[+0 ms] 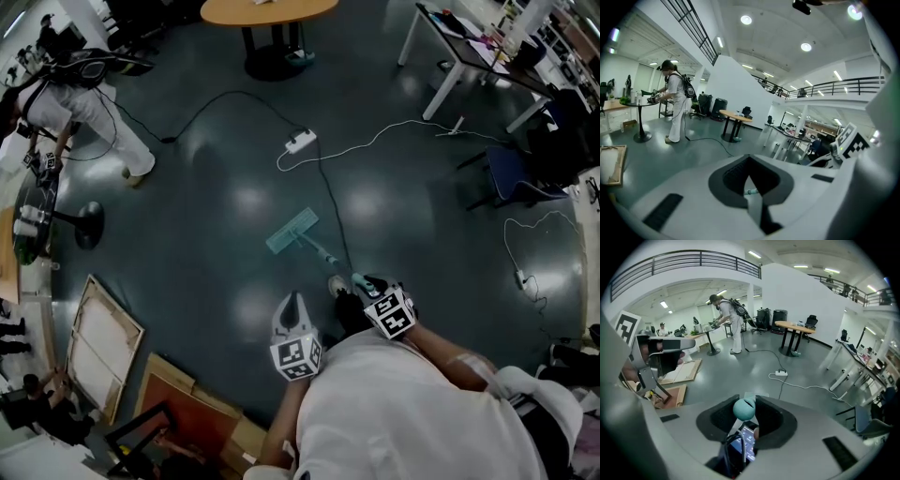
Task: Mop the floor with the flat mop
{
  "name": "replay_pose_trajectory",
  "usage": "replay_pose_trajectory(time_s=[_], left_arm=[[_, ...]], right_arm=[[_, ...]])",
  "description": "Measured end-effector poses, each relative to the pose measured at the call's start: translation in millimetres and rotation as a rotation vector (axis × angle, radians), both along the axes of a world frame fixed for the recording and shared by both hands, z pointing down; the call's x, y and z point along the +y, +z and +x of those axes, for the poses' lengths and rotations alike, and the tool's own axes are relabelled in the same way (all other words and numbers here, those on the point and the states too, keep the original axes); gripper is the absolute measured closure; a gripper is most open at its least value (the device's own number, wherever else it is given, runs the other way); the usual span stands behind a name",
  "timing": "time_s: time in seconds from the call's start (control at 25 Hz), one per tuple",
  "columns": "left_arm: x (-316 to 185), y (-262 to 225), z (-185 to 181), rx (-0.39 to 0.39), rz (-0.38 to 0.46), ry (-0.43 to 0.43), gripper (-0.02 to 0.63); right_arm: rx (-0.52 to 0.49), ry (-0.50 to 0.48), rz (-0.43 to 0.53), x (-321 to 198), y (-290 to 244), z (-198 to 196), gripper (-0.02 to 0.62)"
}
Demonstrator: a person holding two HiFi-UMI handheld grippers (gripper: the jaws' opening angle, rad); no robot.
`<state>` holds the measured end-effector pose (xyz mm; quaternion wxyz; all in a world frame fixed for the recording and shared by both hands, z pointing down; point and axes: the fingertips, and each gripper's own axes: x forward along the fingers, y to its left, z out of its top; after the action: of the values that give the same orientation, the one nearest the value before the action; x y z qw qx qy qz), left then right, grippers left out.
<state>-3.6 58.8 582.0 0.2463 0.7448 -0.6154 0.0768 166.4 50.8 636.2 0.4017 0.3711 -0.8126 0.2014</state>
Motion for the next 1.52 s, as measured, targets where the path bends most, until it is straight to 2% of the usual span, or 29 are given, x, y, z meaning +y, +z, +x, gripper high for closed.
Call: replay_pose_trajectory(time_s=[0.24, 0.48, 0.76, 1.08, 1.28, 1.52], left_arm=[[-10.6, 13.8, -4.1, 0.003, -0.029, -0.009, 0.601], [-40.4, 13.4, -10.5, -0.01, -0.025, -0.049, 0.601], [-90.2, 27.0, -43.0, -0.056, -0.027, -0.123, 0.601], [-145.0, 35.1, -71.8, -0.067, -0.034, -0.183, 0.601], [-154.0, 32.6, -91.4, -0.08, -0.035, -0.208, 0.601], [-141.9, 40.1, -102.4, -0.082, -0.061, -0.221, 0.601]], right_arm=[[0.006, -0.031, 0.053, -15.5, 2.6, -21.7, 0.483], [0.012, -0.066, 0.03, -39.9, 22.7, -43.6, 0.482], [-0.011, -0.049, 0.05, -130.6, 48.6, -81.2, 0.482], [0.009, -0.093, 0.097, -233.1, 76.1, -147.5, 0.483], [0.03, -0.075, 0.105, -286.7, 97.6, -181.9, 0.483], [0.046, -0.077, 0.108, -310.4, 108.6, -201.7, 0.483]])
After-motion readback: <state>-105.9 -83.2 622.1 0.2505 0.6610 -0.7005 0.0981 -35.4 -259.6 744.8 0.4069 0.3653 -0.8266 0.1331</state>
